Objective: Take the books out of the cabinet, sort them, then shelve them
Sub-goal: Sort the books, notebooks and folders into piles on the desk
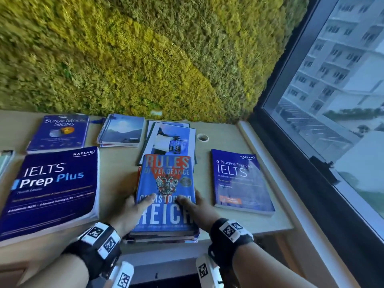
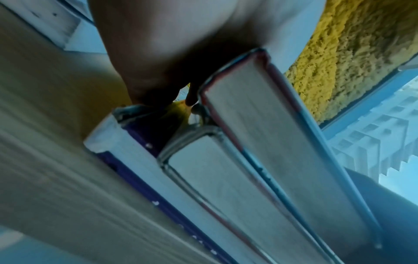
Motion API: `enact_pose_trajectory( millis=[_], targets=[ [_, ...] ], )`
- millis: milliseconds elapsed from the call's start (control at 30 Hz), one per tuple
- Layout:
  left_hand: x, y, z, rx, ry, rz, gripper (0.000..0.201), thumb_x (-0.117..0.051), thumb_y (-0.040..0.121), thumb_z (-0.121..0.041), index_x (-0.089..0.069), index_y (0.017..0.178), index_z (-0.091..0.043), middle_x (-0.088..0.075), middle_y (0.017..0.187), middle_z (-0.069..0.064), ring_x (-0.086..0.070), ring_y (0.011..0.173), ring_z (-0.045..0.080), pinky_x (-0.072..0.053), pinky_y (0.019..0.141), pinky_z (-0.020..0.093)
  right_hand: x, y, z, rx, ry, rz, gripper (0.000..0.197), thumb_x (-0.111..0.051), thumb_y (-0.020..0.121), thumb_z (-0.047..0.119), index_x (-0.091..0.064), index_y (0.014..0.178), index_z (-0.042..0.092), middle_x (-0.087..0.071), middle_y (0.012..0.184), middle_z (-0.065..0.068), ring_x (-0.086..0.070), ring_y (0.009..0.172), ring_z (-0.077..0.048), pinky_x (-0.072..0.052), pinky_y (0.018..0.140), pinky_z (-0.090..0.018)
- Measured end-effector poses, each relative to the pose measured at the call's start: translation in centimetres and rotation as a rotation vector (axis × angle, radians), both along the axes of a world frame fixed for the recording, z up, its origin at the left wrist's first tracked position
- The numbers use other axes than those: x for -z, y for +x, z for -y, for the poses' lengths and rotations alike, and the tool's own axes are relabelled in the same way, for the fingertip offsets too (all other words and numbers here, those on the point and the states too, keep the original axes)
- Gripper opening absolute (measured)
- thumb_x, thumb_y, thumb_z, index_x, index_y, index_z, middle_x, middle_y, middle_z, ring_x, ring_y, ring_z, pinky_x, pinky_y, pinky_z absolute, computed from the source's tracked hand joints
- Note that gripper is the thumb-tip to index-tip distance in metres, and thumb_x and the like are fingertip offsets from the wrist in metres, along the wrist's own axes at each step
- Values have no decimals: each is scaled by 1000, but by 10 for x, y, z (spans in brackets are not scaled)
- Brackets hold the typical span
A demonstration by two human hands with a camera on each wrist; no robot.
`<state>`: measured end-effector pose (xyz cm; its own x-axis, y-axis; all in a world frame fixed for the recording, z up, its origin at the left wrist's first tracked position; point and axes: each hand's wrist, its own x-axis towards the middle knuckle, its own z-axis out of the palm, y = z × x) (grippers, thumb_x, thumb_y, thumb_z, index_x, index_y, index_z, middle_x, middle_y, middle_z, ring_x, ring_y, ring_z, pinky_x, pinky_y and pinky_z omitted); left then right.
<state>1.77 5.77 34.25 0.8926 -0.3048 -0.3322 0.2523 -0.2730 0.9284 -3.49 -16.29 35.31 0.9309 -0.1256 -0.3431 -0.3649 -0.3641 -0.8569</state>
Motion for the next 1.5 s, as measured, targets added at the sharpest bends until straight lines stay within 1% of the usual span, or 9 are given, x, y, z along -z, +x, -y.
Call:
enact_pose_trajectory(
  millis=[133,267,367,533,700,900,1133,1300,1500],
  targets=[
    [-13,3,-1,2,59,-59,31,-67,90,-53,-59,104,-26,-65,104,-9,-61,96,8,-47,85,26,6,3,4,-9,38,7,65,-63,66,86,-54,120,51,-73,120,3,-75,101,-16,-61,90,-45],
    [-13,11,-6,-26,108,-51,90,-74,55,-73,-61,123,-16,-69,121,-1,-63,116,22,-46,107,47,4,-2,11,-47,-15,-65,81,-54,68,93,-60,124,34,-74,116,4,-74,99,-14,-60,91,-42],
    [-21,15,1,-87,200,-12,109,-83,59,-66,-40,148,-18,-51,149,7,-51,134,27,-42,112,50,-8,-7,24,-73,44,-111,67,-50,88,75,-63,122,19,-74,111,3,-69,103,-12,-56,91,-36],
    [-52,26,32,-58,415,399,87,-69,85,-51,-25,156,-27,-28,157,4,-29,147,25,-30,120,49,-22,-2,63,120,137,-93,50,-53,96,57,-59,127,18,-67,116,-1,-68,107,-22,-55,98,-47],
    [-56,45,36,-41,379,200,96,-71,83,-56,-21,159,-25,-25,164,6,-29,149,26,-31,119,45,-21,-3,69,20,166,-136,36,-54,97,55,-60,115,25,-67,122,-3,-68,109,-22,-57,97,-45],
    [-45,28,25,-67,287,7,85,-74,88,-35,-25,156,-19,-42,156,2,-47,134,25,-39,109,42,1,-1,56,-154,46,-130,62,-52,88,71,-67,119,20,-72,120,-10,-71,104,-34,-60,86,-49],
    [-95,4,98,166,578,625,67,-67,93,-37,-39,152,-26,-32,157,-4,-32,145,14,-24,118,27,-12,33,169,260,-256,90,16,-67,91,35,-73,93,21,-75,90,-6,-69,81,-22,-57,80,-47],
    [-96,14,210,449,531,304,76,-61,91,-51,-34,155,-20,-40,158,3,-42,143,21,-34,113,30,-3,27,250,460,-454,-85,68,-65,74,63,-58,133,30,-61,130,-14,-70,98,-32,-58,90,-45],
    [1,49,266,296,530,27,82,-70,54,-69,-51,124,-31,-68,127,-4,-66,100,19,-55,93,34,13,0,254,353,-371,-195,37,-69,90,32,-51,119,20,-68,118,-6,-63,90,-21,-51,80,-32]
  ],
)
